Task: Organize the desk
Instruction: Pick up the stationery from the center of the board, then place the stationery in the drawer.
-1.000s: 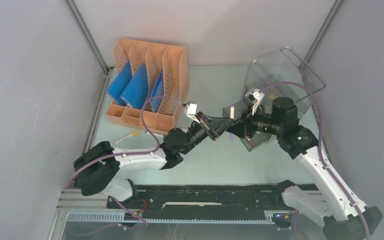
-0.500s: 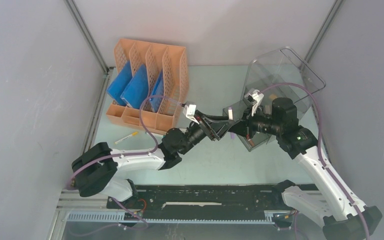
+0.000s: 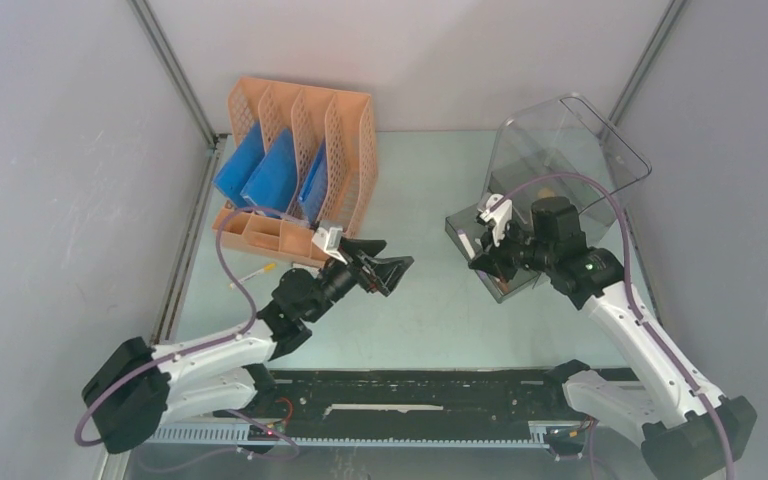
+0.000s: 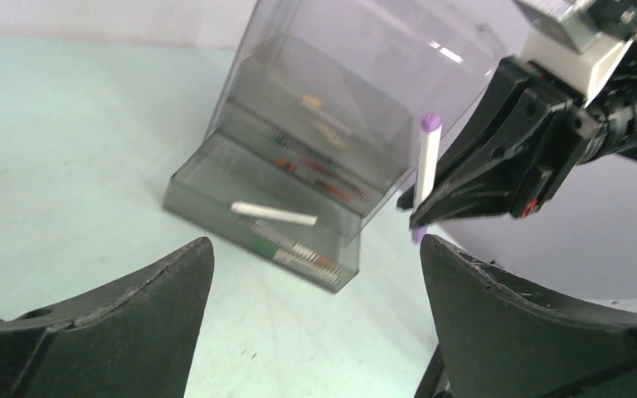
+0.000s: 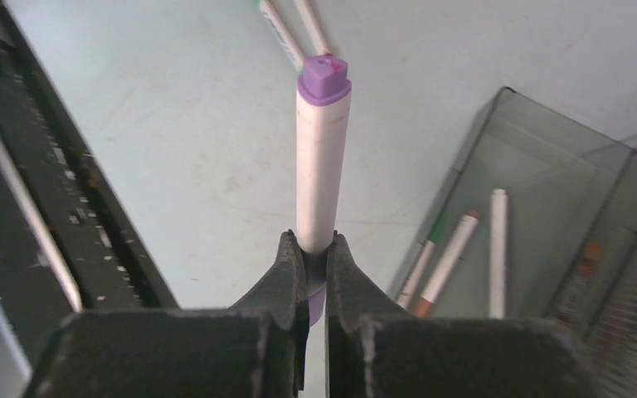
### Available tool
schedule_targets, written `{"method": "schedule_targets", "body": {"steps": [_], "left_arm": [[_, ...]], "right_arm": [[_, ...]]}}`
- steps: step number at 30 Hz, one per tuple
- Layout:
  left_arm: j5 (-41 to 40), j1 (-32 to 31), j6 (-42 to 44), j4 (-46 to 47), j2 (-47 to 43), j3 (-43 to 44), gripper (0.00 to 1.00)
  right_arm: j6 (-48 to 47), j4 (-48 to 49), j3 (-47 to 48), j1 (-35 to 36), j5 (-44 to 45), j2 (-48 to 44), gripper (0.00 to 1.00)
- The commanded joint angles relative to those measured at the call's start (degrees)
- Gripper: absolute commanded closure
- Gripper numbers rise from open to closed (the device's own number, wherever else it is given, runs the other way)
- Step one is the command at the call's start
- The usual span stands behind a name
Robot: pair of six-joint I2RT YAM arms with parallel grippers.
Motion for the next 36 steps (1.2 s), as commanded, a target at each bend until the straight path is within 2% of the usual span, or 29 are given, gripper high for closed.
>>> {"method": "schedule_targets", "body": {"steps": [1, 6, 14, 28, 36], "left_arm": [[-7.4, 0.6, 6.5, -10.7, -7.8, -3.3, 0.0], [-14.6, 1.3, 7.0, -17.9, -13.0, -7.0, 0.0], [-19.3, 1.7, 3.1, -18.9, -12.6, -10.5, 0.0], [-20.4, 2.0, -1.8, -18.9, -5.5, -9.1, 0.0], [-20.5, 2.0, -2.5, -18.9, -3.6, -8.9, 0.0]], "right_arm": [[-5.9, 0.3, 0.5, -0.4, 8.0, 2.2, 1.0], [-6.5, 1.5, 0.0, 0.0, 14.7, 5.3, 1.0], [-7.4, 4.2, -1.2, 2.6, 26.9, 10.5, 1.0], [-5.9, 4.9, -1.2, 3.1, 35.1, 18.5, 0.97], [-5.3, 5.2, -1.2, 3.1, 37.5, 21.0, 0.9]]}}
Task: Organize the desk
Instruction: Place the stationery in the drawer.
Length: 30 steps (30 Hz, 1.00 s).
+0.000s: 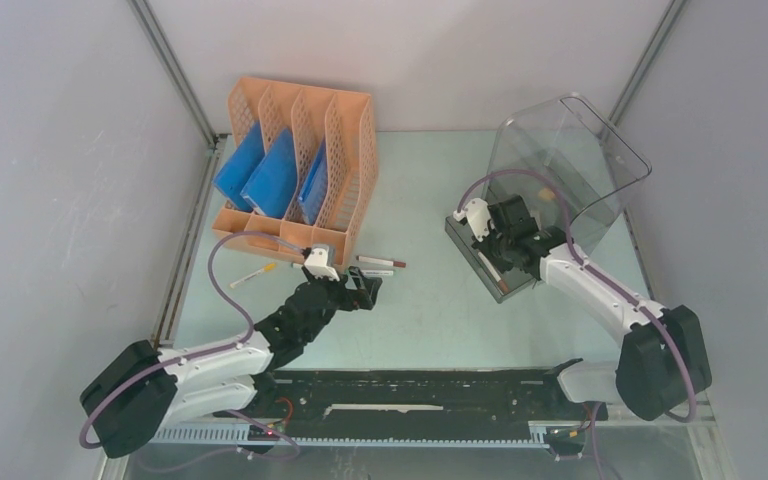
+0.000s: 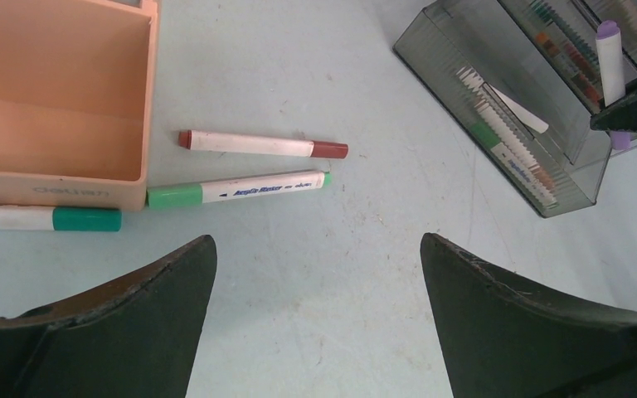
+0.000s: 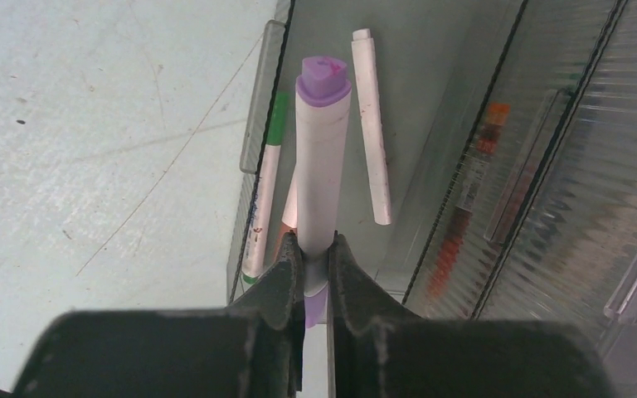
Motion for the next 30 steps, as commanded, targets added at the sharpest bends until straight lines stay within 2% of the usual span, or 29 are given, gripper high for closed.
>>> {"method": "schedule_targets", "body": {"steps": [1, 14, 19, 30], "left_arm": [[-1.7, 0.3, -1.0, 1.2, 0.9, 2.0, 0.0], [-1.2, 0.4, -0.7, 1.2, 2.9, 2.6, 0.0], [-0.5, 0.5, -0.3, 1.2, 3.1, 2.8, 0.0], [5.0, 0.5, 5.5, -3.4, 3.9, 6.4, 0.0]], "right_arm": [[0.5, 2.1, 0.0, 0.4, 2.6, 1.5, 0.89], [0.6, 2.2, 0.1, 0.6, 3.3, 3.4, 0.76], [0.6, 2.2, 0.1, 0.9, 3.4, 3.5, 0.68], [0.3, 2.0, 0.1, 1.5, 3.2, 2.7, 0.61]]}}
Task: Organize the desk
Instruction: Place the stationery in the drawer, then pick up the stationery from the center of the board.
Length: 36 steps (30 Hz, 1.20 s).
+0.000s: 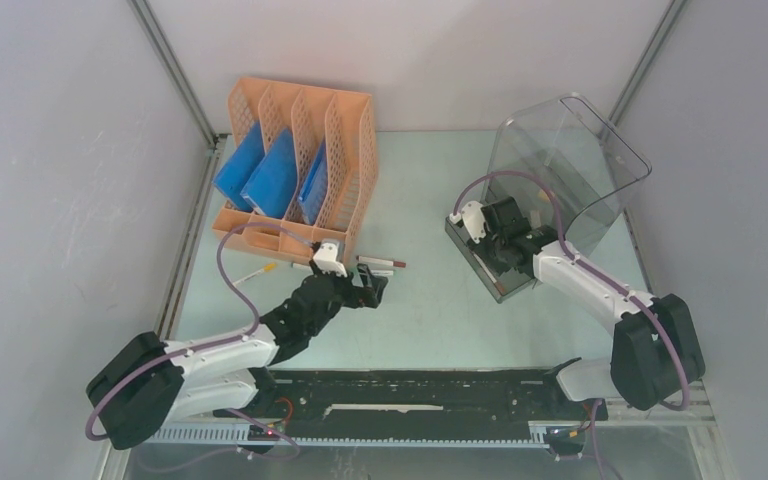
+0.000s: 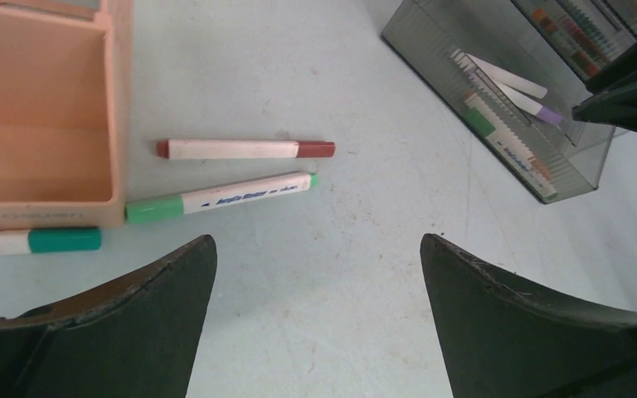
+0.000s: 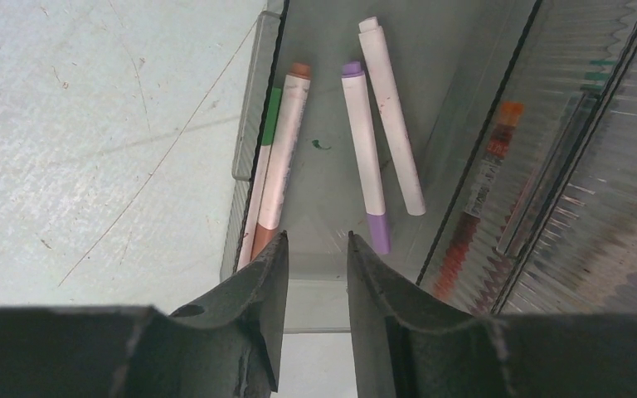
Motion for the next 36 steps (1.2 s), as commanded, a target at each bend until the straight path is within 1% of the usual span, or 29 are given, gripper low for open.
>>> {"method": "schedule_targets", "body": {"steps": [1, 6, 9, 16, 21, 24, 27, 36], "left_arm": [[3.5, 0.3, 5.2, -4.1, 0.5, 4.4, 0.0], [6.4, 0.4, 10.9, -12.4, 3.2, 10.1, 0.0], [8.0, 0.3, 14.6, -18.4, 7.3, 15.0, 0.02], [7.9, 0.4, 23.6, -32.0, 17.7, 26.9, 0.14], [7.2, 0.6, 28.6, -37.6, 25.5, 34.2, 0.23], [6.9, 0.9, 30.4, -39.8, 29.5, 37.4, 0.29], [6.5, 1.2, 31.5, -40.4, 32.3, 39.3, 0.33], [7.0, 2.8, 34.3, -41.4, 36.6, 42.2, 0.34]], "right_arm": [[0.2, 1.0, 0.2, 0.8, 0.2, -0.8, 0.6], [0.0, 0.9, 0.2, 1.0, -0.2, -1.6, 0.59], [-0.1, 0.8, 0.3, 1.0, -0.1, -2.1, 0.59], [-0.1, 0.7, 0.2, 0.7, 0.1, -3.2, 0.58], [-0.1, 0.7, 0.2, 0.6, 0.0, -3.8, 0.58], [0.0, 0.6, 0.3, 0.5, -0.1, -4.1, 0.58], [-0.1, 0.6, 0.2, 0.4, -0.2, -4.4, 0.58], [-0.1, 0.5, 0.2, 0.5, -0.5, -4.6, 0.57]]}}
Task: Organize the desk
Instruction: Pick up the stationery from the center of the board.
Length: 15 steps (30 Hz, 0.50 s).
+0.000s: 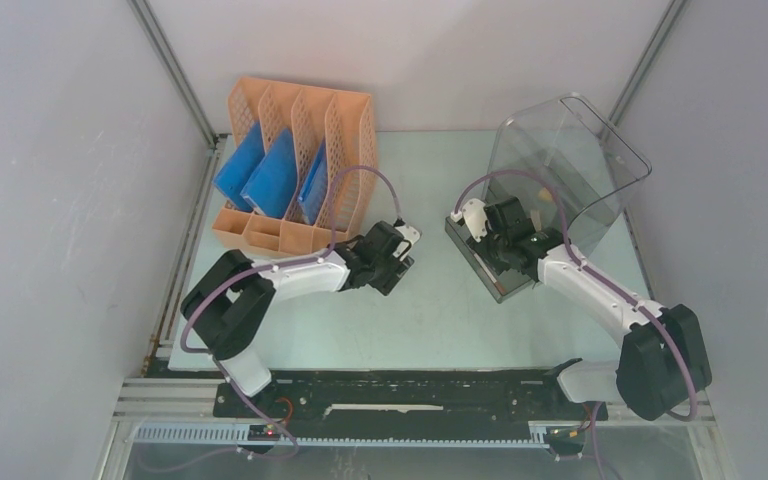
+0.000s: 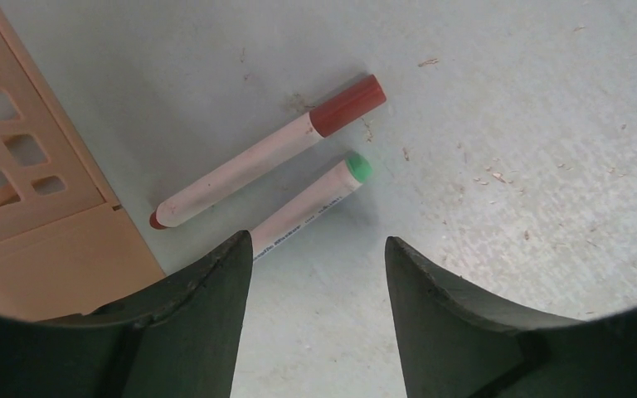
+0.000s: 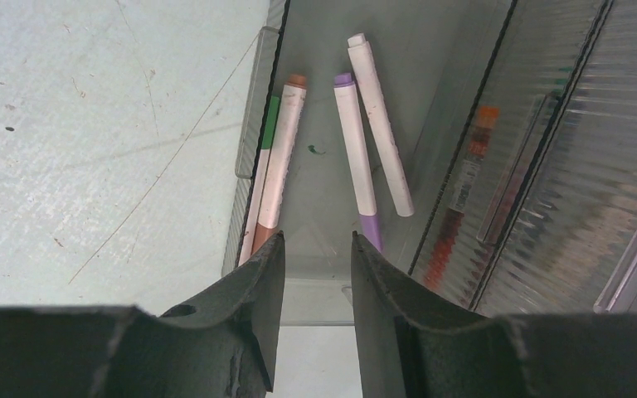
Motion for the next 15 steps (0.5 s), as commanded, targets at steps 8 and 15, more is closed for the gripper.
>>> {"method": "schedule_targets", "body": {"steps": [8, 15], "left_arm": [[2.3, 3.0, 3.5, -2.7, 4.1, 5.1, 0.42], [3.7, 3.8, 3.3, -4.0, 5.3, 5.8, 0.5]], "right_arm": [[-0.1, 0.6, 0.2, 0.0, -0.5, -1.8, 0.57], [-0.1, 0.5, 0.2, 0.0, -0.5, -1.7, 0.57]]}}
